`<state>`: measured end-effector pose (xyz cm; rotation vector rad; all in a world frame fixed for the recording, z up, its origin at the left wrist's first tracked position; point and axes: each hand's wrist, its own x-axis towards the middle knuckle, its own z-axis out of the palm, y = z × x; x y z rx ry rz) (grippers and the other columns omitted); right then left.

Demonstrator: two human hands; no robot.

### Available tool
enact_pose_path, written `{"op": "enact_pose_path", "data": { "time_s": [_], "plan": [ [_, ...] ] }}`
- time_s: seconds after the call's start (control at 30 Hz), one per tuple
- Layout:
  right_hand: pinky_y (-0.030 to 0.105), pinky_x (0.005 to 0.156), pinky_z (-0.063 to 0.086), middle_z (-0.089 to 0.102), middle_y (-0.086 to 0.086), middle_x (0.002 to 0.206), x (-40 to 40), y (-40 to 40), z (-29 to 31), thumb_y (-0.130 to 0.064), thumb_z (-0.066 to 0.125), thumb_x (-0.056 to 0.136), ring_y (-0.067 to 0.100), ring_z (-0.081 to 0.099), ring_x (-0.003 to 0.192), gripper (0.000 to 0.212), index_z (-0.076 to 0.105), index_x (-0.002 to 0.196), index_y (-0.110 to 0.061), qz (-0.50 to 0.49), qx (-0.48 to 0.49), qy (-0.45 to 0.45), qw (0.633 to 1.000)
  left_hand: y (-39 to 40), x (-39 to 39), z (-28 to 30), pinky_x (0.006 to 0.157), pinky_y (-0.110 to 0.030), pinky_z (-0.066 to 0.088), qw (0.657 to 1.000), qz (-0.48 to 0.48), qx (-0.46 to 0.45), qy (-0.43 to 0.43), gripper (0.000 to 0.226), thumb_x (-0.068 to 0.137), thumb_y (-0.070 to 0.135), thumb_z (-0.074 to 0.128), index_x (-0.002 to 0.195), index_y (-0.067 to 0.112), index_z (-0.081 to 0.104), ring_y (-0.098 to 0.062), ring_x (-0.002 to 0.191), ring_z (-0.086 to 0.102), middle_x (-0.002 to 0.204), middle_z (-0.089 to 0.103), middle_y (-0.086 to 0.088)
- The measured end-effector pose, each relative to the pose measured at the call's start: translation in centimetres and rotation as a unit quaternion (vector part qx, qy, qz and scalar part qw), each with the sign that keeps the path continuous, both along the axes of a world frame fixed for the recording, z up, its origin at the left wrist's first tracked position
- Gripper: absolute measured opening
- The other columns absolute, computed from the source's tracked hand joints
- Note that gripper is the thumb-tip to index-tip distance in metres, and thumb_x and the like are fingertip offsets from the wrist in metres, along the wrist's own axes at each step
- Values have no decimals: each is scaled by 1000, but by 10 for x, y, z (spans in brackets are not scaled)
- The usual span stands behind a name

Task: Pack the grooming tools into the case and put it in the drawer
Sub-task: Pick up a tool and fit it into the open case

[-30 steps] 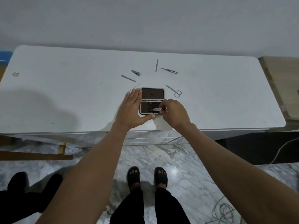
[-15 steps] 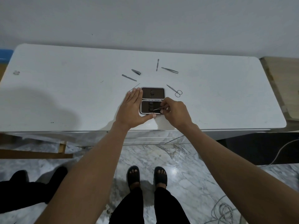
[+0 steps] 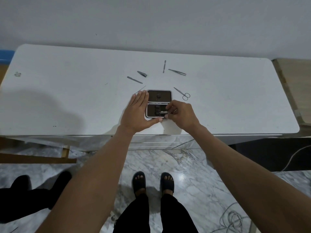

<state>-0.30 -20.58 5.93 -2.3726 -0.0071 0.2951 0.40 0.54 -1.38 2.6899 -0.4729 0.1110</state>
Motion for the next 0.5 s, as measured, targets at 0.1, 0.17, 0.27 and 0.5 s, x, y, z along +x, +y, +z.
{"op": "enact_pose_path", "data": {
  "time_s": [0.1, 0.17, 0.27, 0.5],
  "plan": [
    [29, 77, 55, 70, 0, 83, 0, 1, -2, -14, 81, 78, 16, 65, 75, 18, 72, 93, -17, -2, 8, 5, 1000, 0, 0, 0, 131, -46, 15, 1000, 0, 2, 2, 121, 80, 89, 41, 159, -2, 28, -26, 159, 20, 168, 28, -16],
    [29, 81, 56, 72, 1, 86, 0, 2, -3, -14, 79, 79, 15, 67, 79, 16, 73, 94, -17, -4, 4, 6, 1000, 0, 1, 0, 131, -46, 15, 1000, -2, 4, 4, 121, 80, 89, 41, 159, -2, 28, -26, 159, 20, 168, 28, -16],
    [27, 83, 55, 74, 3, 92, -1, 2, -4, -7, 74, 80, 14, 66, 80, 19, 75, 98, -15, -4, -23, -2, 1000, 0, 1, 0, 131, -46, 15, 1000, 0, 2, 3, 121, 80, 88, 42, 159, -2, 28, -27, 159, 20, 168, 28, -16],
    [22, 77, 43, 69, 5, 103, -1, 3, -7, -12, 71, 85, 12, 54, 82, 21, 75, 105, -15, 2, -70, -27, 997, 0, 1, 0, 131, -45, 14, 1000, 0, -3, 8, 123, 80, 90, 44, 160, -1, 26, -25, 159, 18, 169, 26, -15]
  ]
}}
